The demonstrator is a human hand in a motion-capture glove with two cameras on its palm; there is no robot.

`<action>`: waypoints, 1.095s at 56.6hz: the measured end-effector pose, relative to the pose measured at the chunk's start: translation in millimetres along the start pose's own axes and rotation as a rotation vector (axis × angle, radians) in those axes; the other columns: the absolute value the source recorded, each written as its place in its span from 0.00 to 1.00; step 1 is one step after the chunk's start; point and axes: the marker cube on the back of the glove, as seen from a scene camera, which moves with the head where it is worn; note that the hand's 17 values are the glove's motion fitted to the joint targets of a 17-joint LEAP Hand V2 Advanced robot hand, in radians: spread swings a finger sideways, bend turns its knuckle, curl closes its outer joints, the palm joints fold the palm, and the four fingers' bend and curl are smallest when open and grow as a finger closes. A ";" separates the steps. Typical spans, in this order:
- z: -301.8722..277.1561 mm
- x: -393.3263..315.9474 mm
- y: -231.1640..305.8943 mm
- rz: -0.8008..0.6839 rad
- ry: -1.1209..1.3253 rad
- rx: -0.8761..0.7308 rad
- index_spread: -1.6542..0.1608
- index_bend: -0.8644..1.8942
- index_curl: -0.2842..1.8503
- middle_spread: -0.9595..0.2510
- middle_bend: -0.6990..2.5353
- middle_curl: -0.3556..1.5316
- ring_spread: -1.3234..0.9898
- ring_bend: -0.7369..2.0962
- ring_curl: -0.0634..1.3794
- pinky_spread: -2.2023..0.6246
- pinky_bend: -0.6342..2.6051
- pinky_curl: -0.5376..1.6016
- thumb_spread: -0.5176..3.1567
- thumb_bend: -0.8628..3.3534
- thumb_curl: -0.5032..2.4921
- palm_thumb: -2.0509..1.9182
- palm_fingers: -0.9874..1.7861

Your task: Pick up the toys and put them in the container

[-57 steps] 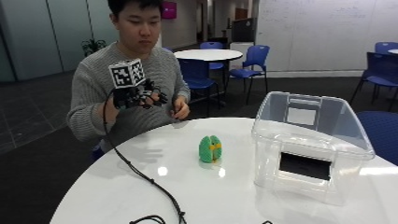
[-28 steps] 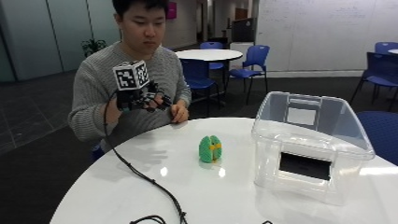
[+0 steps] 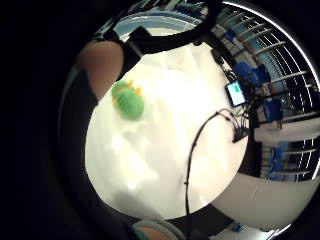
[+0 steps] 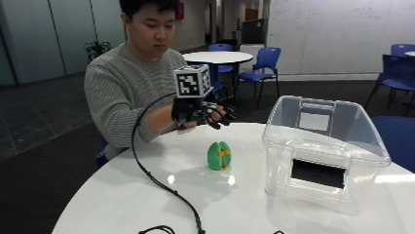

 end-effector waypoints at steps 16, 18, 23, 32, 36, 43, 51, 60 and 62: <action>32.3 22.6 -35.2 0.053 0.056 -0.098 0.71 0.36 0.24 0.59 0.28 0.37 0.44 0.50 0.23 0.78 0.44 0.42 0.54 0.20 0.24 0.52 0.41; 39.6 25.1 -34.9 0.060 0.053 -0.117 0.71 0.36 0.24 0.59 0.28 0.37 0.44 0.51 0.23 0.78 0.44 0.42 0.54 0.20 0.24 0.52 0.41; 60.4 29.5 -33.1 0.080 0.042 -0.169 0.71 0.36 0.24 0.59 0.29 0.38 0.44 0.53 0.25 0.78 0.44 0.42 0.54 0.20 0.24 0.52 0.42; 97.2 30.5 -29.9 0.108 0.088 -0.236 0.71 0.34 0.22 0.56 0.32 0.40 0.41 0.61 0.29 0.76 0.45 0.42 0.54 0.21 0.25 0.53 0.47; 107.9 31.4 -30.4 0.103 0.069 -0.230 0.71 0.35 0.21 0.55 0.36 0.42 0.40 0.63 0.30 0.74 0.44 0.41 0.53 0.21 0.25 0.54 0.50; 114.0 31.2 -30.0 0.092 0.021 -0.210 0.71 0.37 0.21 0.55 0.42 0.46 0.39 0.64 0.31 0.71 0.43 0.41 0.54 0.22 0.26 0.57 0.56; 114.0 31.9 -30.8 0.083 0.018 -0.200 0.70 0.38 0.23 0.55 0.42 0.46 0.38 0.65 0.32 0.70 0.43 0.41 0.55 0.22 0.27 0.58 0.58; 102.2 26.0 -33.8 0.043 0.010 -0.177 0.70 0.38 0.25 0.54 0.42 0.47 0.38 0.65 0.32 0.69 0.43 0.41 0.55 0.22 0.28 0.59 0.60; 91.7 24.3 -35.6 0.031 -0.004 -0.174 0.70 0.38 0.25 0.54 0.42 0.47 0.38 0.65 0.32 0.68 0.42 0.41 0.54 0.22 0.28 0.59 0.60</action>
